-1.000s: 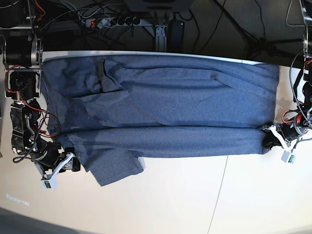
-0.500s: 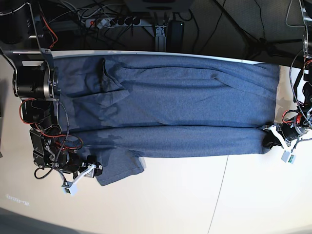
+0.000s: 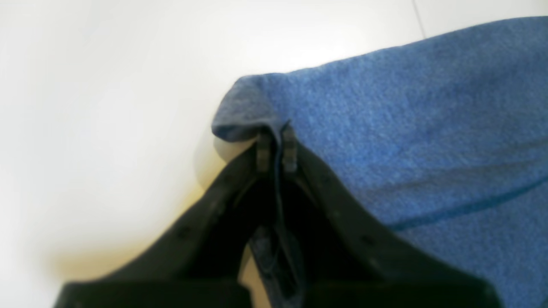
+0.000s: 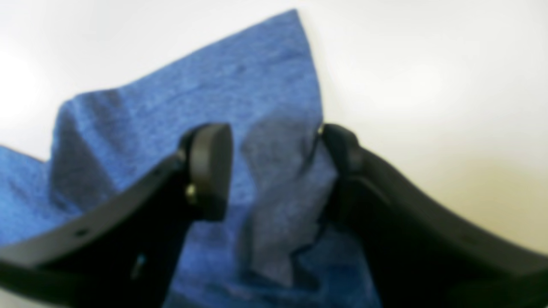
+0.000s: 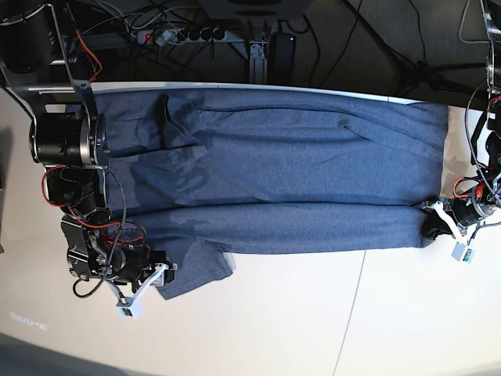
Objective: Fold the T-shirt properly
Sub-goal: 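Open the right gripper and move it toward the loose sleeve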
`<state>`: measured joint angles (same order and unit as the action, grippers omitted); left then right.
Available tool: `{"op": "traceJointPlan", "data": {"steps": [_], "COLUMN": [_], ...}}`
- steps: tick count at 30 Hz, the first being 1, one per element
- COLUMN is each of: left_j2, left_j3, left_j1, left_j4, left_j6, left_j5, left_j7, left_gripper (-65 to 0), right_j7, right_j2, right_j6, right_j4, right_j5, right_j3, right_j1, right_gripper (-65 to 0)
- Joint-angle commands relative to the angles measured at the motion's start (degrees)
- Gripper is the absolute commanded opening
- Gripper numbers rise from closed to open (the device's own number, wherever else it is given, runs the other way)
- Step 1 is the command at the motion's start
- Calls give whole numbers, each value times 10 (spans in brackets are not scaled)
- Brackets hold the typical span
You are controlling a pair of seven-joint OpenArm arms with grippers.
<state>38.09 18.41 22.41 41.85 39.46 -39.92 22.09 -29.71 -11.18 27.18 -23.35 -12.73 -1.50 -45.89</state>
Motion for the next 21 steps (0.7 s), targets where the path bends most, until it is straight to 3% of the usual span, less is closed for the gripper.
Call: {"op": "traceJointPlan", "data": {"steps": [1, 4, 7, 11, 21], "left_j2": [13, 13, 13, 13, 13], "left_j3": [-3, -3, -3, -3, -3], "left_j1": [11, 12, 12, 13, 13], "left_j4": [5, 5, 5, 5, 6], "left_j6": [5, 5, 5, 5, 5], "left_j5": [1, 1, 1, 0, 0], "left_j7": [0, 0, 0, 0, -20], "left_gripper": [-650, -650, -650, -650, -650], "right_j7": [-8, 27, 47, 56, 49], "right_j2": [0, -5, -7, -7, -10], "right_j6": [41, 39, 39, 39, 42], "right_j4": [-2, -2, -3, -3, -51], "right_j5": [10, 33, 71, 99, 88], "right_j3": [0, 0, 0, 0, 0], "right_j1": [-9, -4, -1, -1, 5], "right_gripper": [-389, -491, -639, -650, -650]}}
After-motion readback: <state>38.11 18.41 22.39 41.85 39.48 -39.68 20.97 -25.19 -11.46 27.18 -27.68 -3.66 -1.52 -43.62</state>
